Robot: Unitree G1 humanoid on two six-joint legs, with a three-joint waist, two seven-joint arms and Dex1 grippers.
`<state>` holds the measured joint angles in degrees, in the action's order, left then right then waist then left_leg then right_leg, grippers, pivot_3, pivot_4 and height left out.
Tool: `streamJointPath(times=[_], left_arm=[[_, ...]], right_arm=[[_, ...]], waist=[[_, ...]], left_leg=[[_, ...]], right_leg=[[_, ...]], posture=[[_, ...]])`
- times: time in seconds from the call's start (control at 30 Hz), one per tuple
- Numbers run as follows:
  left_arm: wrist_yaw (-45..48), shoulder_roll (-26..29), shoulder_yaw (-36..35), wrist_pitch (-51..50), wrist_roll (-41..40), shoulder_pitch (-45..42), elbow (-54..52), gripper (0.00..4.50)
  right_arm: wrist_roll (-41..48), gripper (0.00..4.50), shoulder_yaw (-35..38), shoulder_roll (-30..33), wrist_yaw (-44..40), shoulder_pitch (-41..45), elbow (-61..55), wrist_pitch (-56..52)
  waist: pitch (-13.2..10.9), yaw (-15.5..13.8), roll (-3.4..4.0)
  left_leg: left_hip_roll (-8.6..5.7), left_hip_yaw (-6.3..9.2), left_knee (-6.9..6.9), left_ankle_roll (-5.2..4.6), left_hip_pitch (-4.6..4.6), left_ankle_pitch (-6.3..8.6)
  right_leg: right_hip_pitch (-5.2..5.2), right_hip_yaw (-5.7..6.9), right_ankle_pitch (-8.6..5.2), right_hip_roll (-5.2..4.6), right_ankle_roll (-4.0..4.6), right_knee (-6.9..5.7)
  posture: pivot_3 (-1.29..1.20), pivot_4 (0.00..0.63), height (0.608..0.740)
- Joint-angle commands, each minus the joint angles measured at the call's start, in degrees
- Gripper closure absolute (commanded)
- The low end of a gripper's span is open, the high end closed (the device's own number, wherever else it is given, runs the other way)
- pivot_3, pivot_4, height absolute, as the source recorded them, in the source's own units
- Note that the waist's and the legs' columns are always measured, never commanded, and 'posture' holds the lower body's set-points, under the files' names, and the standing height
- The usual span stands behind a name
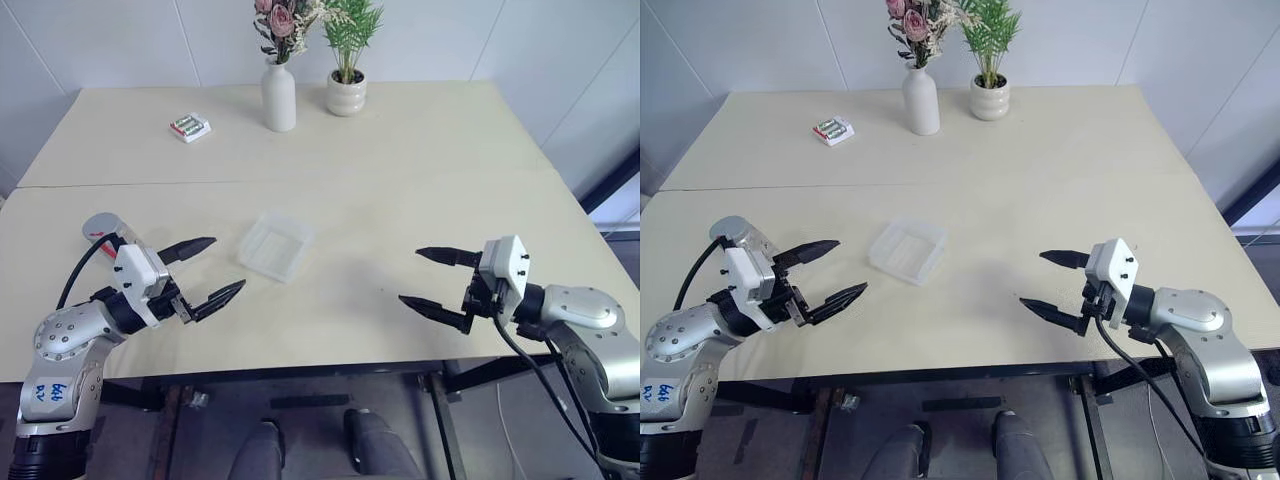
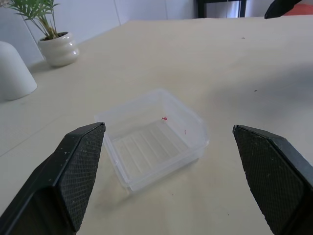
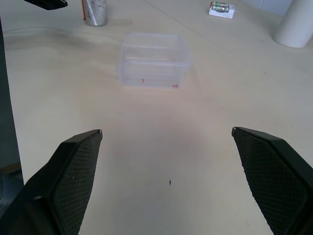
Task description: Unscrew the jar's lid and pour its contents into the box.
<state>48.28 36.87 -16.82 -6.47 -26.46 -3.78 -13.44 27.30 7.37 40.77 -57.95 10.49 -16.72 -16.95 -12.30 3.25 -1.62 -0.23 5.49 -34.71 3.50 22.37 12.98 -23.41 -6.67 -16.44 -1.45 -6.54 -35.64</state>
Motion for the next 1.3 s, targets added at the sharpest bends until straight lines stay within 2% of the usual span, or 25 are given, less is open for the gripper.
streamJointPath(times=[0.03, 0.23, 0.3, 0.43, 0.57, 0.63, 0.7, 0.83, 1.03, 1.3], left_arm=[[-0.43, 0.73, -0.6, -0.43, -0.84, -0.32, -3.06, 0.05], [-3.17, 0.02, -4.25, -2.48, -2.11, 5.73, -8.24, 0.05], [-4.76, -1.13, -6.39, -3.13, -2.6, 10.26, -10.88, 0.05], [-10.99, -7.9, -11.55, -1.84, -1.76, 21.59, -16.45, 0.05], [-18.64, -15.73, -14.14, -0.33, -0.73, 27.37, -19.32, 0.05], [-27.8, -20.99, -16.0, 0.57, 1.7, 24.94, -19.17, 0.05], [-30.61, -22.09, -17.23, 1.14, 2.78, 23.29, -18.03, 0.05], [-30.95, -20.85, -17.22, 1.73, 2.74, 20.15, -13.92, 0.05], [-36.91, -17.99, -18.38, -0.1, 4.74, 11.32, -7.03, 0.05], [-37.45, -12.85, -17.87, -0.79, 4.91, 2.74, 3.38, 0.05]], right_arm=[[1.07, 0.0, 0.64, 0.3, -0.08, 1.12, -1.95, 0.61], [0.63, 0.0, -3.51, -2.38, -2.1, 6.1, 1.66, 2.13], [1.04, 0.0, -5.54, -3.76, -3.73, 8.48, 2.34, 2.47], [1.27, 0.0, -9.23, -6.99, -7.09, 13.81, 4.49, 3.86], [0.84, 0.0, -11.53, -10.56, -8.91, 19.1, 7.79, 5.32], [1.28, 0.0, -12.52, -12.04, -11.71, 22.75, 10.59, 6.16], [1.03, 0.0, -13.37, -13.0, -12.69, 24.14, 11.23, 6.38], [-0.2, 0.0, -14.69, -14.72, -12.25, 25.73, 11.88, 6.76], [-0.7, 0.0, -14.21, -15.94, -12.92, 28.3, 14.94, 8.4], [-1.31, 0.0, -14.13, -16.55, -10.84, 27.64, 13.92, 8.53]], waist=[[0.0, -0.06, 0.0], [-0.01, 0.14, -0.01], [-0.01, 0.25, -0.01], [-0.02, 0.45, -0.02], [-0.03, -0.1, -0.06], [-0.04, -0.15, -0.05], [-0.02, -0.25, -0.11], [0.03, -0.03, -0.18], [0.02, 0.0, -0.15], [0.01, -0.01, -0.14]], left_leg=[[0.0, 0.01, -0.05, 0.0, 0.0, 0.0], [0.01, -0.08, -0.22, 0.0, 0.0, 0.0], [0.02, -0.05, -0.22, -0.01, 0.02, 0.01], [0.05, -0.14, -0.22, -0.02, -0.01, 0.06], [0.03, -0.04, -0.31, -0.02, 0.02, 0.07], [0.02, -0.05, -0.38, -0.02, 0.0, 0.06], [-0.01, -0.06, -0.49, -0.08, -0.05, 0.03], [0.02, -0.05, -0.48, -0.05, -0.17, 0.05], [0.04, 0.02, -0.42, -0.03, -0.16, 0.06], [0.08, 0.14, -0.3, 0.06, -0.1, 0.18]], right_leg=[[0.01, 0.01, -0.03, 0.01, 0.06, -0.01], [0.05, -0.12, -0.22, 0.01, 0.42, -0.02], [0.04, -0.08, -0.22, 0.01, 0.41, -0.03], [0.05, -0.17, -0.22, -0.02, 0.4, 0.0], [0.06, -0.09, -0.28, 0.0, 0.52, 0.0], [0.14, -0.1, -0.27, 0.01, 0.55, 0.04], [0.35, -0.07, -0.22, -0.02, 0.48, 0.13], [0.58, 0.02, -0.21, -0.02, 0.5, 0.32], [0.57, 0.12, -0.21, -0.01, 0.5, 0.28], [0.35, 0.29, 0.07, -0.01, -0.17, 0.02]], posture=[[0.0, 0.15, 0.74], [0.0, 0.15, 0.74], [0.0, 0.15, 0.74], [0.0, 0.15, 0.74], [0.0, 0.15, 0.74], [0.0, 0.15, 0.74], [0.0, 0.15, 0.74], [0.0, 0.15, 0.74], [0.0, 0.15, 0.74], [0.0, 0.15, 0.74]])
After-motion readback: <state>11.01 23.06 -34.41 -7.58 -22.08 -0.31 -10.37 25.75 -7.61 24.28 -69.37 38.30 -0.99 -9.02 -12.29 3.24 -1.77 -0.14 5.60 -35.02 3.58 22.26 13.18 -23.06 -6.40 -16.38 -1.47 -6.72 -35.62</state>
